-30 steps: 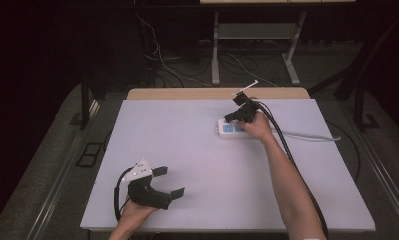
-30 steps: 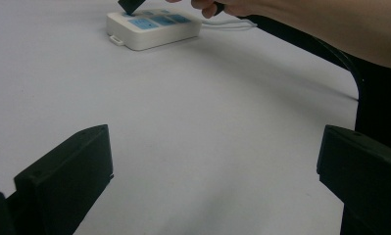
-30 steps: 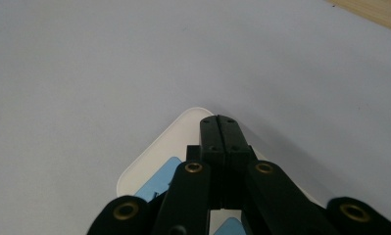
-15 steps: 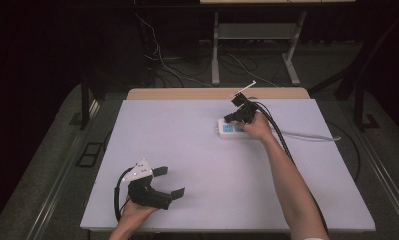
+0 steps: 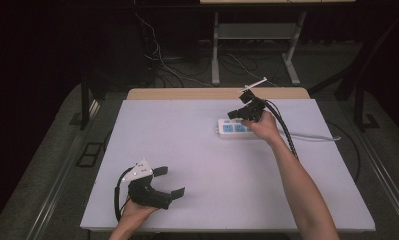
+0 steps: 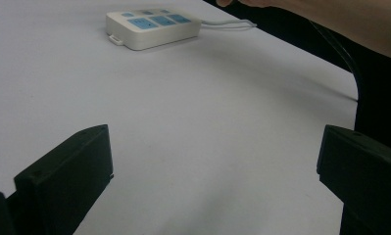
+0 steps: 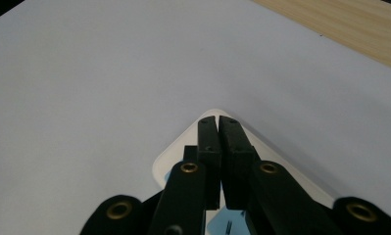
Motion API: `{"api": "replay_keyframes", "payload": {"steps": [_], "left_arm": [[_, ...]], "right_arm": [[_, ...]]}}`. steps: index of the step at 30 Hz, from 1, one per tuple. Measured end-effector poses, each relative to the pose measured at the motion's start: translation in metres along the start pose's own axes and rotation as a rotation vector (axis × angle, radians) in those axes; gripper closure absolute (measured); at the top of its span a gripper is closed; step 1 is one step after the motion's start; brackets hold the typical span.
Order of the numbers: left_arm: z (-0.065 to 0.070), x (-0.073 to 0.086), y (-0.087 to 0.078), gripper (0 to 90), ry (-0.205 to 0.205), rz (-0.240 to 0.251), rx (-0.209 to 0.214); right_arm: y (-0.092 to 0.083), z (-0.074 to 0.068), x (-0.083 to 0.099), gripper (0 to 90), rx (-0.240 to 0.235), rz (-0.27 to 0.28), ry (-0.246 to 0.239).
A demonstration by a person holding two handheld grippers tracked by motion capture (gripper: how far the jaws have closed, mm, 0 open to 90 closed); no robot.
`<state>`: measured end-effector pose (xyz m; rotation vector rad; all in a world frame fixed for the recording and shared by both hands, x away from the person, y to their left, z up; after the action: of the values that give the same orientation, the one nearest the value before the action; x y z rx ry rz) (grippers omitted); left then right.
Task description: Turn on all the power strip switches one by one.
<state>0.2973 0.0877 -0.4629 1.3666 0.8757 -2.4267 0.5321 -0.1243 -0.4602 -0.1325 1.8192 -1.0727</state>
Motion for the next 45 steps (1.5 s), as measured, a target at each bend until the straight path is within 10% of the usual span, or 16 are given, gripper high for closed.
{"api": "replay_keyframes", "payload": {"steps": [10,23,45], "left_arm": [[0.002,0.001,0.003,0.0,0.003,-0.007,0.005],[0.003,0.001,0.003,0.0,0.001,-0.003,0.003],[0.002,0.000,0.003,0.0,0.002,-0.001,-0.004]], "right_arm": [[-0.042,-0.014,0.018,61.8,0.020,0.055,0.017],[-0.100,-0.039,0.066,2.0,0.038,0.143,0.094],[-0.147,-0.094,0.163,0.4,0.061,0.238,0.132]]}}
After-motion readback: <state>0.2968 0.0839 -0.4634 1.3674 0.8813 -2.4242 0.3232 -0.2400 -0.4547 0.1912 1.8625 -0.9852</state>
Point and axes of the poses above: each handheld gripper's, and its own axes: y roughly forward along the jaws, x roughly out of its underside, z roughly to its right, the point moved 10 cm from there along y, roughly forward along the jaws, and after that the axes turned 8 degrees about -y, right-handed, at the moved point
